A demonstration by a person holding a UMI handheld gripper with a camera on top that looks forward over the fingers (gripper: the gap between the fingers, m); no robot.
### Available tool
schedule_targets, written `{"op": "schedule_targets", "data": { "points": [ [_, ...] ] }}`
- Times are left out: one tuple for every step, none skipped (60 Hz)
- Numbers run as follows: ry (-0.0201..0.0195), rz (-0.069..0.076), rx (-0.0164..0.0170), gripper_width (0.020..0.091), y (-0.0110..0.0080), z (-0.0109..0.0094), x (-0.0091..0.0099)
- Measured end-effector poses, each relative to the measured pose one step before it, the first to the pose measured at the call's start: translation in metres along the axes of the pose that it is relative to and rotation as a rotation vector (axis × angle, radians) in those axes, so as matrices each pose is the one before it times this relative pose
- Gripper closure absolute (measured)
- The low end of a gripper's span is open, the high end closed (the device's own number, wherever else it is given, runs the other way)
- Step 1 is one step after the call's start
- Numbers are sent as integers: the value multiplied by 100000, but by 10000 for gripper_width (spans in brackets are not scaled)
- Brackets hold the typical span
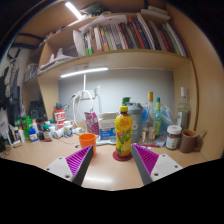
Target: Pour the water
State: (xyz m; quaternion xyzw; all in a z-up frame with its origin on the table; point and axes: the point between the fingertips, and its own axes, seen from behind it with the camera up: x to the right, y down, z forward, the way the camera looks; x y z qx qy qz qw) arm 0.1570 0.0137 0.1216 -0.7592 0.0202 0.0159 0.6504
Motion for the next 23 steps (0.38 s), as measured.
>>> {"op": "schedule_targets", "data": {
  "points": [
    [-29, 779, -69, 263, 71, -774, -175],
    [-19, 899, -74, 264, 79, -679, -111],
    [-28, 995, -61, 264, 92, -729, -171],
    [-97, 1147, -102, 264, 75, -732, -146],
    [-233, 1132, -8, 262, 48, -663, -186],
    [-243, 1193, 91, 263, 33, -651, -172],
    [-179, 1221, 129, 263, 27, -633, -123],
    [-170, 1175, 137, 265, 32, -616, -125],
    [-180, 975, 80, 267, 38, -596, -77],
    [-206, 783, 52, 267, 19, -585, -87],
    [-54, 531, 68, 267, 25, -543, -53],
    [163, 219, 0, 269, 22, -526, 34],
    [185, -111, -96, 267, -5, -430, 86],
    [369, -721, 13, 267, 90, -453, 151],
    [742, -835, -86, 267, 111, -486, 110],
    [807, -997, 157, 265, 24, -468, 197],
    [1145, -904, 148, 267, -23, -467, 262],
    [1316, -883, 157, 268, 8, -408, 327],
    [1333, -808, 77, 269, 13, -398, 348],
    [1165, -816, 7, 268, -3, -376, 363],
    [1017, -731, 86, 269, 40, -322, 323],
    [780, -749, 268, 266, 5, -304, 432],
    [544, -636, 252, 265, 16, -343, 174]
  ]
}}
